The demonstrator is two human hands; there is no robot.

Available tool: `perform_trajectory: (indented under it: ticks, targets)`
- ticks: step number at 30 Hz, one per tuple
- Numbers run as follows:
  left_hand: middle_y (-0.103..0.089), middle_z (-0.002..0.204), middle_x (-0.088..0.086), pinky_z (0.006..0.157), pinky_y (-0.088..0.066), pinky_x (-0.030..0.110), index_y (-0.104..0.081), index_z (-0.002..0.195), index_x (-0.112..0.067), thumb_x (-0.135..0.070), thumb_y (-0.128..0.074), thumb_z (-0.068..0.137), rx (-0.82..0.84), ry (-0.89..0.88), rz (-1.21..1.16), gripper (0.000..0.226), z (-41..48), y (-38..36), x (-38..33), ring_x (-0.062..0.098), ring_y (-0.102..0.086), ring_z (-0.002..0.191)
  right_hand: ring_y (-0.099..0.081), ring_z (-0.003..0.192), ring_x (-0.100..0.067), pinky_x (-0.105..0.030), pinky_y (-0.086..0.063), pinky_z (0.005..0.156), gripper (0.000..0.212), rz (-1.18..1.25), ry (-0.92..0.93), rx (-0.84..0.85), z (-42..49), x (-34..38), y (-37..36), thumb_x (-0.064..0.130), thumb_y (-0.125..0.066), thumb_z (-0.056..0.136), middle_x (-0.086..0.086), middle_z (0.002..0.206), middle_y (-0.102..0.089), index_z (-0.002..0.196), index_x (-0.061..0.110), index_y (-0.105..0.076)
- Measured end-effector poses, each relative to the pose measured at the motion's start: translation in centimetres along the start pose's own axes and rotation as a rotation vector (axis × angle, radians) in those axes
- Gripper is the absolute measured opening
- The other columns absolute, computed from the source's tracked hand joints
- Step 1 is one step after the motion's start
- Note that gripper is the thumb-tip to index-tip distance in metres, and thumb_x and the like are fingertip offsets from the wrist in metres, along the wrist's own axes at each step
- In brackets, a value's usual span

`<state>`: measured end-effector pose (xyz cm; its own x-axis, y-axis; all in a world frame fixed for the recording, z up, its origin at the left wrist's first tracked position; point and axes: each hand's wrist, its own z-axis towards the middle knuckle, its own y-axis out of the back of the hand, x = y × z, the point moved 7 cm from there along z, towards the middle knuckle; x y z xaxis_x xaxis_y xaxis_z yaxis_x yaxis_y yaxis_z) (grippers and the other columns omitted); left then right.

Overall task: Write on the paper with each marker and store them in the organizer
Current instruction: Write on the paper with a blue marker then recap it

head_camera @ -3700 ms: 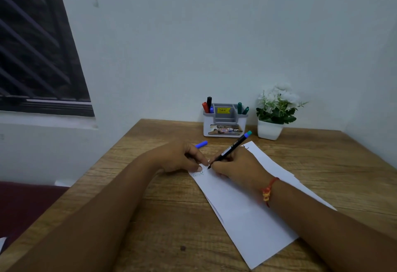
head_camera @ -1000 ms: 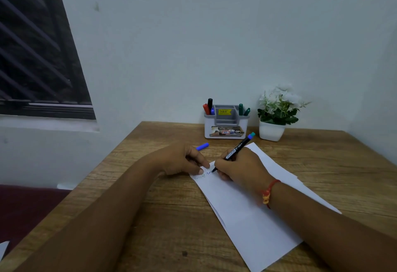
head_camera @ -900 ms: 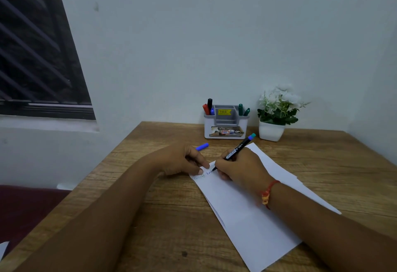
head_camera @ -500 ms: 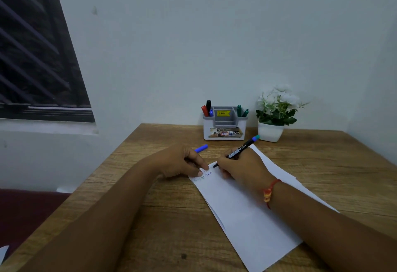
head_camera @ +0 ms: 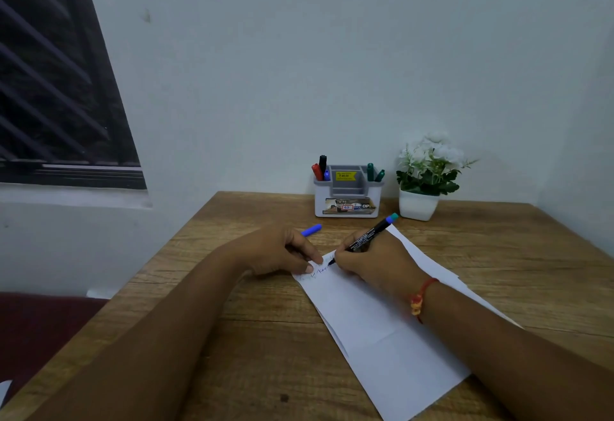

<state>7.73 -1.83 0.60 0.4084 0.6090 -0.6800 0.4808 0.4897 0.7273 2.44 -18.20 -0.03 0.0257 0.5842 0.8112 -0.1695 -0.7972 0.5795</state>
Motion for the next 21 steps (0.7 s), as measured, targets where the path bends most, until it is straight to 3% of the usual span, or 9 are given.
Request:
perform_trajectory:
  ticks: [4,7,16,21]
  targets:
    - [-0.063,0.066,-0.029,0.061,-0.038,0.010,-0.076,0.105,-0.028,-0.017,-0.074,0.084,-0.005,0.002,-0.007,0.023,-0.05,0.03,0.03,-0.002,-0.055,0.070,-0.062,0.068,-0.013,-0.034,-0.053,0.068,0.017,-0.019,-0.008,0.001,0.08,-0.12,0.02,0.024,-0.066,0.079,-0.009,0.078,-0.075,0.085,0.010,-0.074]
    - [-0.063,0.070,-0.028,0.059,-0.037,0.007,-0.076,0.105,-0.029,-0.018,-0.074,0.084,-0.002,0.000,0.000,0.024,-0.11,0.02,-0.01,-0.003,-0.055,0.070,-0.061,0.069,-0.014,-0.032,-0.051,0.067,0.016,-0.021,-0.005,0.003,0.03,-0.10,0.05,0.022,-0.065,0.081,-0.005,0.073,-0.070,0.087,0.010,-0.074]
    - [-0.065,0.086,-0.018,0.066,-0.039,0.015,-0.076,0.104,-0.031,-0.019,-0.074,0.084,0.003,0.018,-0.009,0.023,-0.09,-0.05,-0.04,0.004,-0.055,0.078,-0.060,0.063,-0.010,-0.028,-0.050,0.063,0.016,0.001,-0.009,-0.022,-0.11,-0.19,0.13,0.021,-0.064,0.082,0.002,0.065,-0.067,0.088,0.009,-0.074]
    - [-0.065,0.086,-0.018,0.067,-0.039,0.016,-0.076,0.103,-0.031,-0.019,-0.075,0.083,-0.007,0.014,-0.020,0.023,-0.04,-0.01,0.04,0.004,-0.055,0.078,-0.063,0.068,-0.013,-0.036,-0.057,0.071,0.016,-0.018,-0.023,0.004,0.10,-0.19,0.12,0.023,-0.067,0.079,-0.003,0.071,-0.071,0.087,0.010,-0.075]
